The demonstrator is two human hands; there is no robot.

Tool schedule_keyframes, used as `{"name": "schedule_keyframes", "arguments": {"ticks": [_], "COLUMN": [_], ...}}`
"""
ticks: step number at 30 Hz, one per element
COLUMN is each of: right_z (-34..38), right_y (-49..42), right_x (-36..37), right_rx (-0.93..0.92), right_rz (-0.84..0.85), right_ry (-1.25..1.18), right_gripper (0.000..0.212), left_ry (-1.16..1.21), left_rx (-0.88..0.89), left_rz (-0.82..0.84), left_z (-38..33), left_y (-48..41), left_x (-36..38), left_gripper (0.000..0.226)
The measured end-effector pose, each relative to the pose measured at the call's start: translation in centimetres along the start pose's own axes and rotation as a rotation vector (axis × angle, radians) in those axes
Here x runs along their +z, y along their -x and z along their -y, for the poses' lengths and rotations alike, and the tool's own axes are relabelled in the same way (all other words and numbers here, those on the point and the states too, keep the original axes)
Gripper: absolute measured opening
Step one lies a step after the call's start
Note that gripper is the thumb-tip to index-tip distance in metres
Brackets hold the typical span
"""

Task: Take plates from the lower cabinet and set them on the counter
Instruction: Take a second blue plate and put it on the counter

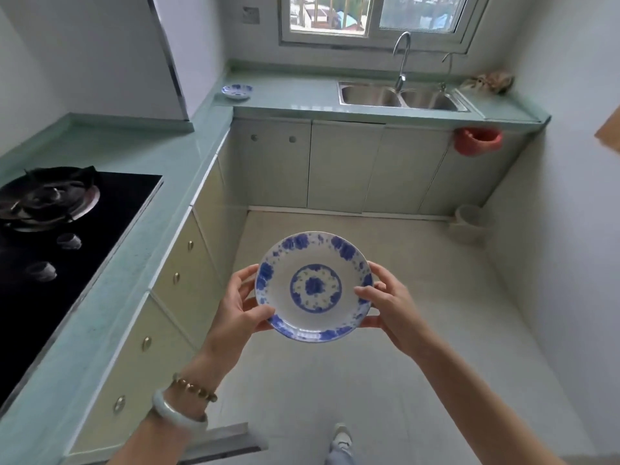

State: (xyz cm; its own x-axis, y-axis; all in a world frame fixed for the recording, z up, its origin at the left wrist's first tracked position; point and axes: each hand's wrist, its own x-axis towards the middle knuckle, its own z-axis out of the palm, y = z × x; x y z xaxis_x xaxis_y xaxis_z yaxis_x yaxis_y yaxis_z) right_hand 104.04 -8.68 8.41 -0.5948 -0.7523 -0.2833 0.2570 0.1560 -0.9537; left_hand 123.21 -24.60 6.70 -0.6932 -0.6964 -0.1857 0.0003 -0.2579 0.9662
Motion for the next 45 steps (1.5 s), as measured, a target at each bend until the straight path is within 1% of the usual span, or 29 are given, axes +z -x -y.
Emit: {"name": "schedule_keyframes", "arguments": {"ticks": [7,14,18,24,28,33,38,45], "right_z": [5.2,7.8,9.1,12.2,14.6,17.0,18.7,21.2], "right_y": [-10.0,-19.6,-26.6,-39.0,-46.7,-54.7,-62.4,-75.9], "right_x": [-6.2,-7.7,-7.0,-4.7,-2.8,-1.3,0.1,1.6], "right_rx": [0.005,0.038,0.05,0.046,0.068,0.076,0.079,0.076], "right_rz": [0.062,0.126,0.151,0.157,0.145,0.165,0.179,0.189], "right_ry": [0.043,0.035,0.029,0.014,-0.011,-0.03,-0.034,-0.013], "right_gripper": [0.046,0.045,0.045,0.044,0.045,0.042,0.041,0.043], "left_ry": [0.043,0.07,0.067,0.057,0.041,0.034,0.049,0.059], "left_rx": [0.021,0.031,0.036,0.04,0.038,0.031,0.018,0.018], "left_rz": [-0.069,-0.129,-0.143,-0.135,-0.114,-0.107,-0.117,-0.126], "left_z": [-1.5,-2.7,-4.1,-6.6,-9.0,-11.8,-13.1,-14.5], "left_y": [-9.6,-18.0,-24.4,-36.6,-44.7,-52.6,-60.1,-73.6], "left_x": [5.9,7.0,6.0,3.0,0.5,-1.5,-3.5,-6.1], "left_gripper": [0.068,0.067,0.068,0.067,0.06,0.063,0.054,0.059]}}
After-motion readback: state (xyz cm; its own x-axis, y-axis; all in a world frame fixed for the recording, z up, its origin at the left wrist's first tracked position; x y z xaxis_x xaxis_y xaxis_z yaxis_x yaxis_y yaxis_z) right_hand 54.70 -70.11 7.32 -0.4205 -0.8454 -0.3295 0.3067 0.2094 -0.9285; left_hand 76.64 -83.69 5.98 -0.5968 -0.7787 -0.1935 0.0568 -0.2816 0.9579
